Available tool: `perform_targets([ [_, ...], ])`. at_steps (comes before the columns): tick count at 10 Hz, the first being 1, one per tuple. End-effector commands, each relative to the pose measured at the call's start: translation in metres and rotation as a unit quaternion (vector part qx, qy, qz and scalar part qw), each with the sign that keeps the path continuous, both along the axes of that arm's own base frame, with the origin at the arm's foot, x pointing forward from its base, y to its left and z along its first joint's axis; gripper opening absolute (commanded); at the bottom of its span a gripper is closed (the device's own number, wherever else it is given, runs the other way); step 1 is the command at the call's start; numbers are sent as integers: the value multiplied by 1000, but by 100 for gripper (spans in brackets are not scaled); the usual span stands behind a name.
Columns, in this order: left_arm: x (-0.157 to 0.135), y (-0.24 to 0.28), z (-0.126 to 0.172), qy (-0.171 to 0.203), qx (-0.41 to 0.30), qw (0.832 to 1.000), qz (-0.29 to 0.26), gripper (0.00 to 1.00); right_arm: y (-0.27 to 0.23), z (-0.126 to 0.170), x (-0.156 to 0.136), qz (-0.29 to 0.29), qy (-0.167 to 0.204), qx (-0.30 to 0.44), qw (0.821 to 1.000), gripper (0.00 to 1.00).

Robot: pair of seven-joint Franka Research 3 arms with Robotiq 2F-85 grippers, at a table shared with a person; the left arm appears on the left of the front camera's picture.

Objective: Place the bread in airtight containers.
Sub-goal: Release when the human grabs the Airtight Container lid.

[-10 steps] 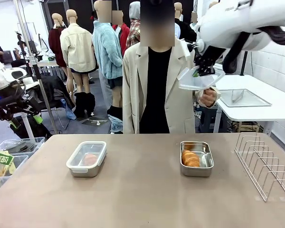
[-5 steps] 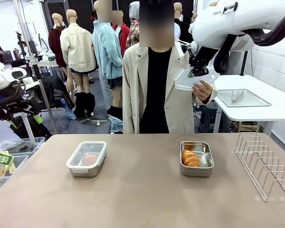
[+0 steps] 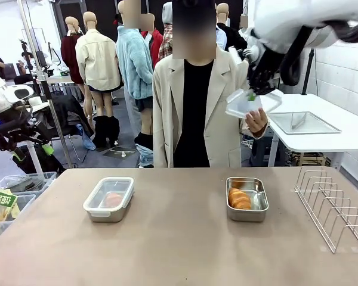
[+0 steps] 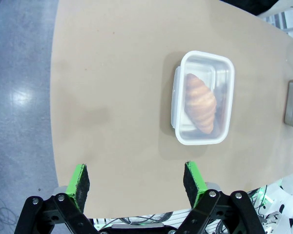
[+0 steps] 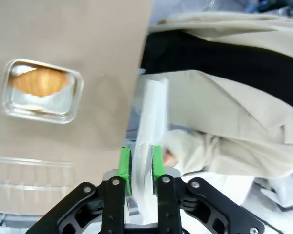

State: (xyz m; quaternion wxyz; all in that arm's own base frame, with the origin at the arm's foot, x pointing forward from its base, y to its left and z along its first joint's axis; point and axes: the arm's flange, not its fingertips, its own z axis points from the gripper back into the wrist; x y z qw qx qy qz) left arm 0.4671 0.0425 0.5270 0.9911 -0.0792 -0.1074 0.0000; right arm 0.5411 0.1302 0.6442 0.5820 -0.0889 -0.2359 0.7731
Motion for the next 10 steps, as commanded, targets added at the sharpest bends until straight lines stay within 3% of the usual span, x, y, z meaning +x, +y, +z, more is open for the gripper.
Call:
perform_targets([
  [1, 0, 2, 2, 0, 8, 1000, 1, 100, -40, 29, -29, 13, 60, 22, 998, 82],
  [2, 0, 2, 2, 0, 8, 1000, 1, 100, -59, 26, -40, 32, 87, 27, 995, 100],
  [4, 0, 2, 2, 0, 8, 1000, 1, 100, -92, 10, -54, 53, 138, 41, 988, 100],
  [6, 0, 2, 2, 0, 8, 1000, 1, 100, -118, -17, -61, 31, 172, 65, 982, 100],
  [10, 0, 2, 2, 0, 8, 1000, 1, 100, -151, -57, -78, 12, 173, 96, 980, 100],
])
